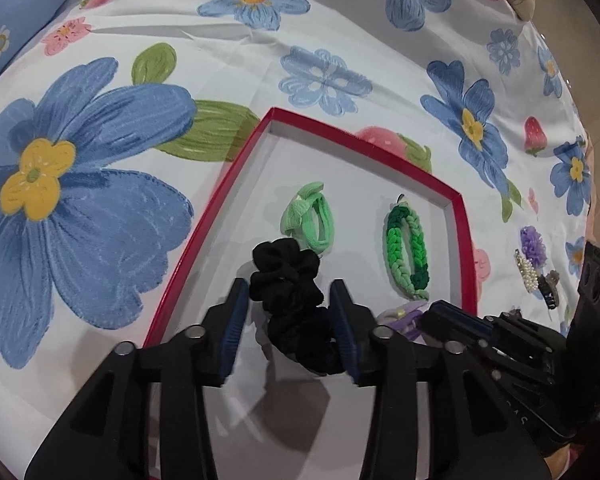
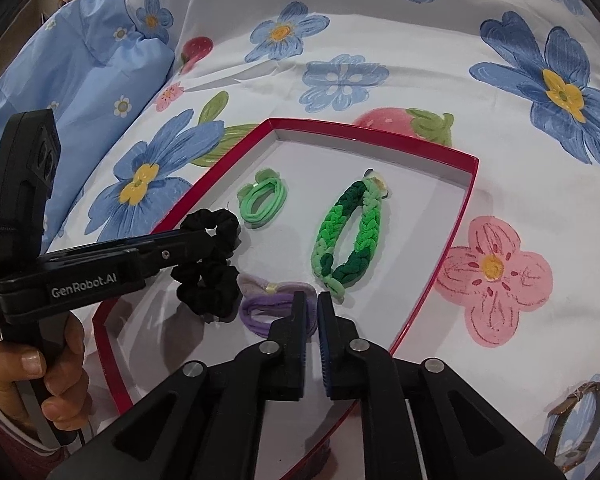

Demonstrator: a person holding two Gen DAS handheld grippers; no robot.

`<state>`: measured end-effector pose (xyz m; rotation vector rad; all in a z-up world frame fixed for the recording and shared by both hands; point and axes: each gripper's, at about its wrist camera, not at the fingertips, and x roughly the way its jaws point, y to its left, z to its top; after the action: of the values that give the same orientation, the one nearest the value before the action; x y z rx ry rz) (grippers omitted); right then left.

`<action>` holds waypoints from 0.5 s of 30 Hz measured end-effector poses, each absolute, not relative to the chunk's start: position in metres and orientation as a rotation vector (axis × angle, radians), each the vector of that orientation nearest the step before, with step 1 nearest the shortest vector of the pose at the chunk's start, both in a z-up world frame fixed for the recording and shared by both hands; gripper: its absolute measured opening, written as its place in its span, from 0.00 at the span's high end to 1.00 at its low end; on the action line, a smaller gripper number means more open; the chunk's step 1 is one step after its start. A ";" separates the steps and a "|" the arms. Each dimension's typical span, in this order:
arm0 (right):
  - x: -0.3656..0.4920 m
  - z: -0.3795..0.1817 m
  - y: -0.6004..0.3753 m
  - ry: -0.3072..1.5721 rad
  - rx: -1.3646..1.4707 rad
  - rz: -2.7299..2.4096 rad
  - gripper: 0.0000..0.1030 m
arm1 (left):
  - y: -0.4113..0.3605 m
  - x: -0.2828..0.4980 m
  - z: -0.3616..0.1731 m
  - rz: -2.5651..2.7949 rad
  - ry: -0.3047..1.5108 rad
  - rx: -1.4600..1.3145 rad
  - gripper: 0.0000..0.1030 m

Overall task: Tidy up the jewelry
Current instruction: 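Place the black scrunchie and purple hair tie in the tray, open both tools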

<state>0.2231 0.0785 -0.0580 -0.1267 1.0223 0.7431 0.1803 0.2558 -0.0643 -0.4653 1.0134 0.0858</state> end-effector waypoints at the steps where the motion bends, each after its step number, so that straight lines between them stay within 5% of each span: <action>1: 0.222 -0.057 0.077 1.021 -0.118 0.745 0.83 | 0.256 0.179 -0.063 0.089 1.009 -0.465 0.51; 3: 0.222 -0.054 0.075 1.013 -0.104 0.751 0.62 | 0.256 0.177 -0.060 0.098 1.007 -0.463 0.50; 15: 0.205 -0.020 0.038 0.936 -0.028 0.739 0.62 | 0.244 0.150 -0.031 0.078 0.954 -0.482 0.50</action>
<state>0.2051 0.0383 -0.0199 -0.0278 0.9357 0.7390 0.1498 0.2436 -0.0315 -0.4825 0.9536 0.0783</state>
